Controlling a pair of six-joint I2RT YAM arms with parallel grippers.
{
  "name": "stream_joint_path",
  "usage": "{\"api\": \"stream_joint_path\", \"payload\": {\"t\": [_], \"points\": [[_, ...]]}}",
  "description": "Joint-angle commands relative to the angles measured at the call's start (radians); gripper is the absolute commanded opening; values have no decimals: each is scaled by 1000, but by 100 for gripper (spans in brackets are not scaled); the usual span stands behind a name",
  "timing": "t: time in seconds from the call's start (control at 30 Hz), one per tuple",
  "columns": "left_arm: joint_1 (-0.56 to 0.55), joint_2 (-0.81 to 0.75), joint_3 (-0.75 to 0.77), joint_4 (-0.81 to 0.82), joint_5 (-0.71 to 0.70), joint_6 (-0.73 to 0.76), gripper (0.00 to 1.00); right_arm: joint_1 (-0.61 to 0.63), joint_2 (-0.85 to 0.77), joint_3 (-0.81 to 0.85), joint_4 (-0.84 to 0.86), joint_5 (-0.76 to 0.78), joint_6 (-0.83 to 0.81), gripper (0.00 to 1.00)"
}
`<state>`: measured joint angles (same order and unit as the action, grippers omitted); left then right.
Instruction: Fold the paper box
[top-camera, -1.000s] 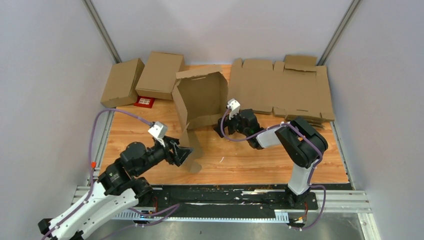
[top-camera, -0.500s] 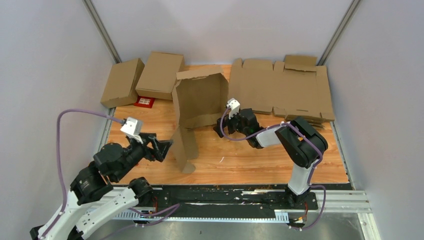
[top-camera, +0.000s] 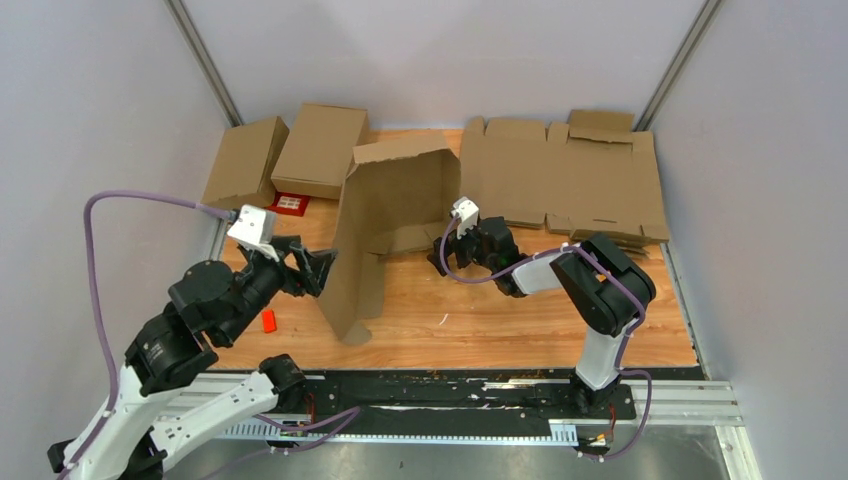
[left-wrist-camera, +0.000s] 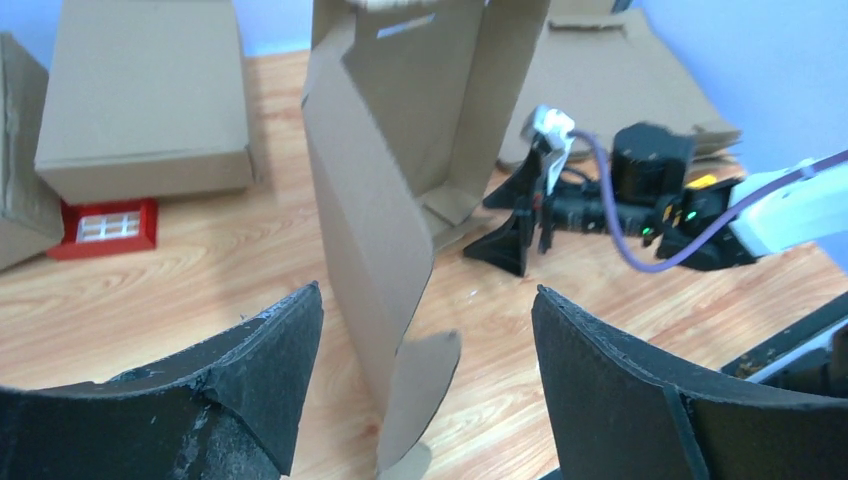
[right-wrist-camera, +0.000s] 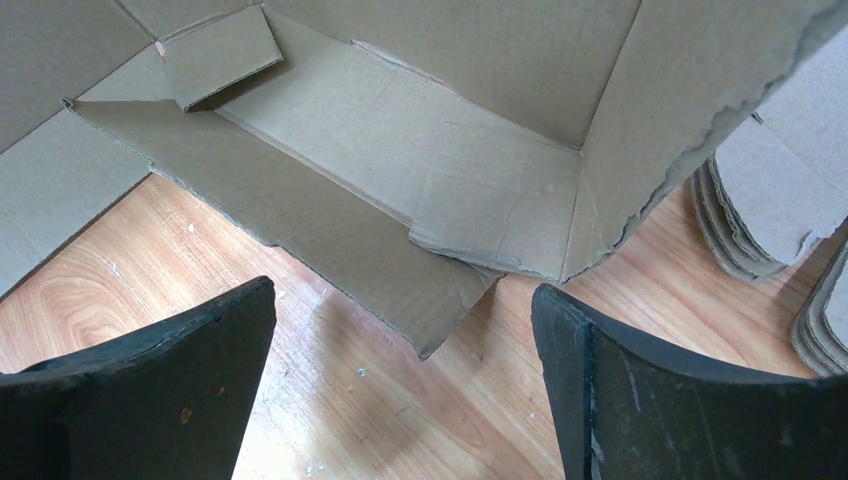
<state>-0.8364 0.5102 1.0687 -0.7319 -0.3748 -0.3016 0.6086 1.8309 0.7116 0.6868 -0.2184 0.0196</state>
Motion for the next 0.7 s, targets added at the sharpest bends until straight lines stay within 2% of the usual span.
{"api": "stream_joint_path", "payload": {"t": [0.0, 0.17, 0.33, 0.37, 0.5, 0.57, 0.67], "points": [[2, 66, 133, 56, 50, 51, 86, 8, -36, 20, 17, -8, -15, 100], [2, 258, 348, -76, -80, 110, 93, 9, -44, 19, 9, 5, -15, 100], [24, 476, 568, -111, -171, 200, 98, 7, -51, 14, 4, 18, -51, 100], [63, 519, 618, -127, -148, 210, 98, 7, -51, 15, 2, 18, -53, 100], [355, 707, 771, -144, 185, 166, 96, 8, -59, 14, 2, 11, -52, 100], [437, 801, 841, -142, 305, 136, 94, 8, -62, 14, -1, 11, -50, 100], [503, 957, 951, -149, 408, 87, 89, 8, -73, 10, -7, 14, -49, 100]]}}
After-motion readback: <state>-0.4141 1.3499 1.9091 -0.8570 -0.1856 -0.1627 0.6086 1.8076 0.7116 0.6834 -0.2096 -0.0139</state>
